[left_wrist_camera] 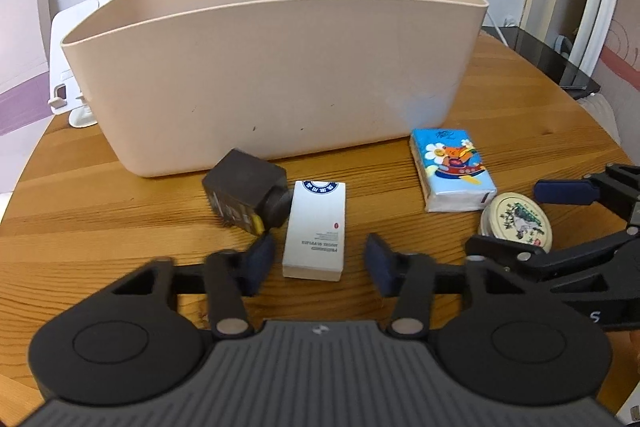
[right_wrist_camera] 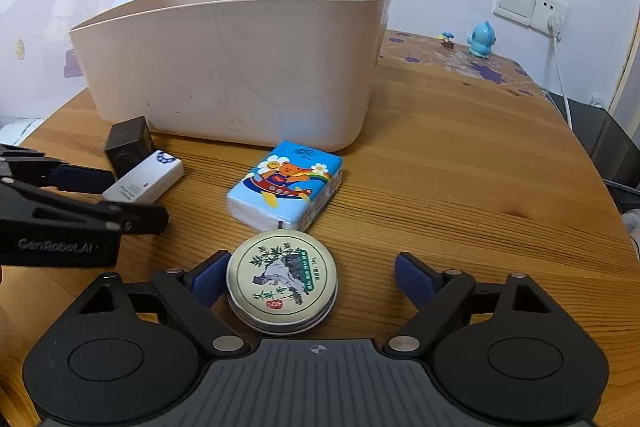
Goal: Organize objects
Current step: 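Grasp the white box with the left gripper while the right grasps the round tin, then carry the white box and tin over the basket and release them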
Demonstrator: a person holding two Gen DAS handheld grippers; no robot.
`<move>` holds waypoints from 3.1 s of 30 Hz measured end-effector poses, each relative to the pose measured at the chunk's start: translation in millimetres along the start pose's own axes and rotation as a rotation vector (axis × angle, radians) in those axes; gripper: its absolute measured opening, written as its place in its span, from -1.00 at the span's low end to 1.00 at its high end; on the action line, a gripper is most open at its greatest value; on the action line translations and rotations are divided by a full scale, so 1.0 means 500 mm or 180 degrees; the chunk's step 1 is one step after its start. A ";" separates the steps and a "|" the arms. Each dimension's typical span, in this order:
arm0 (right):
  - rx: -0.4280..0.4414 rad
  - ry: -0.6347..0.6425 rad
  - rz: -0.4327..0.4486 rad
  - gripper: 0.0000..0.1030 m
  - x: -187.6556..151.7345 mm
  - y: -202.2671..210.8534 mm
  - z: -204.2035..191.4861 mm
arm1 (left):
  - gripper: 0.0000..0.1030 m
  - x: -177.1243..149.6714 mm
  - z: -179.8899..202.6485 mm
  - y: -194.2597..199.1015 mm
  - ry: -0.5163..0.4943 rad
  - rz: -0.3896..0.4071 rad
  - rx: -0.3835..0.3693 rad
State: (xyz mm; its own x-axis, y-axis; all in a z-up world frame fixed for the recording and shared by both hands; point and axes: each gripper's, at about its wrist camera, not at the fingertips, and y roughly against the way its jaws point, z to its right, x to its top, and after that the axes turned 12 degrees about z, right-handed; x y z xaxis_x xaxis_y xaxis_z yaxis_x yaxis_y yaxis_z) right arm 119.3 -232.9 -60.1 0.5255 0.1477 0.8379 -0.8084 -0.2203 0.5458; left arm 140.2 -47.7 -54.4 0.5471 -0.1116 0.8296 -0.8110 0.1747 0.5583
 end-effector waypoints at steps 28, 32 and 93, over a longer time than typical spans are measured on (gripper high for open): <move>0.0092 -0.0088 0.0332 0.00 0.059 0.088 -0.007 | -0.38 0.019 0.004 0.119 -0.0227 0.0295 -0.0121; 0.0123 -0.0070 0.0455 0.00 0.090 0.107 -0.011 | -0.38 0.043 0.003 0.151 -0.0239 0.0422 -0.0132; -0.0077 -0.0031 0.0693 0.99 0.327 -0.054 0.003 | 0.51 0.252 -0.086 0.019 0.0003 0.0475 0.0481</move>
State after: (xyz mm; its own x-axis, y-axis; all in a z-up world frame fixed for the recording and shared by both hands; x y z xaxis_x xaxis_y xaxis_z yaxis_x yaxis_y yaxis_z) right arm 227.2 -204.3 62.1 0.3402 0.0899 0.9360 -0.9092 -0.2229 0.3518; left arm 210.3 -18.1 55.5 0.4187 -0.0945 0.9032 -0.9049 0.0405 0.4237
